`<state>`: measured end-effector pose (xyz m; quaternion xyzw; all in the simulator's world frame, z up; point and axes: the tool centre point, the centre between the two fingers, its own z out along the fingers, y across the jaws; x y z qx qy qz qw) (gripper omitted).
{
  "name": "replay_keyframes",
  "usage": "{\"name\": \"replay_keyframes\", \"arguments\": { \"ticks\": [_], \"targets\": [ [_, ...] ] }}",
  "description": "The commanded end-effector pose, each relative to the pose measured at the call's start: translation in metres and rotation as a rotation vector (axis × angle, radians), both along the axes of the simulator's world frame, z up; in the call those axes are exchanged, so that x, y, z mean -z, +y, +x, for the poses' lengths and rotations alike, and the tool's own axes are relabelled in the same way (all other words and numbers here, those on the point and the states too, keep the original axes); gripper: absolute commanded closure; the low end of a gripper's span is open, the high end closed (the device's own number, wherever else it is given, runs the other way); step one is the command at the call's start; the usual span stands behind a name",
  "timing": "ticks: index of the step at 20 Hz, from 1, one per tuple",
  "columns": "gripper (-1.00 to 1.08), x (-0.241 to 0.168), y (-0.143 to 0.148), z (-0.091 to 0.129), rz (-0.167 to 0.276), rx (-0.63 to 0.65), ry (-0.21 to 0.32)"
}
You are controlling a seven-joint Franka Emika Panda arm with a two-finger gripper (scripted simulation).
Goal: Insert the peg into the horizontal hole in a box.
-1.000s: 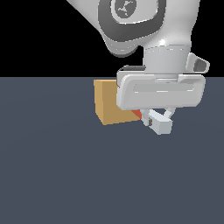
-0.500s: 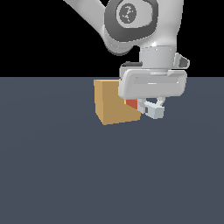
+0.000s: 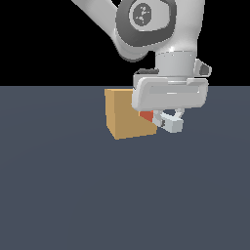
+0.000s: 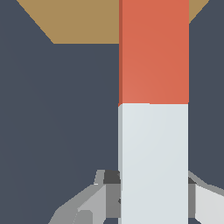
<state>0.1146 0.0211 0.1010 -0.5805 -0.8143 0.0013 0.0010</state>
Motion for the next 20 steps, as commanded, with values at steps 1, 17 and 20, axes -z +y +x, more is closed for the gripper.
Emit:
{"name": "replay_keyframes", "arguments": {
  "ticks": [1, 17, 20],
  "targets": [
    [1.08, -0.001, 0.002, 0.0, 0.0, 0.0, -0.001],
    [1.08, -0.002, 0.089, -0.031, 0.0, -0.001, -0.003],
    [1.08, -0.002, 0.093, -0.031, 0.0, -0.001, -0.003]
  ]
}}
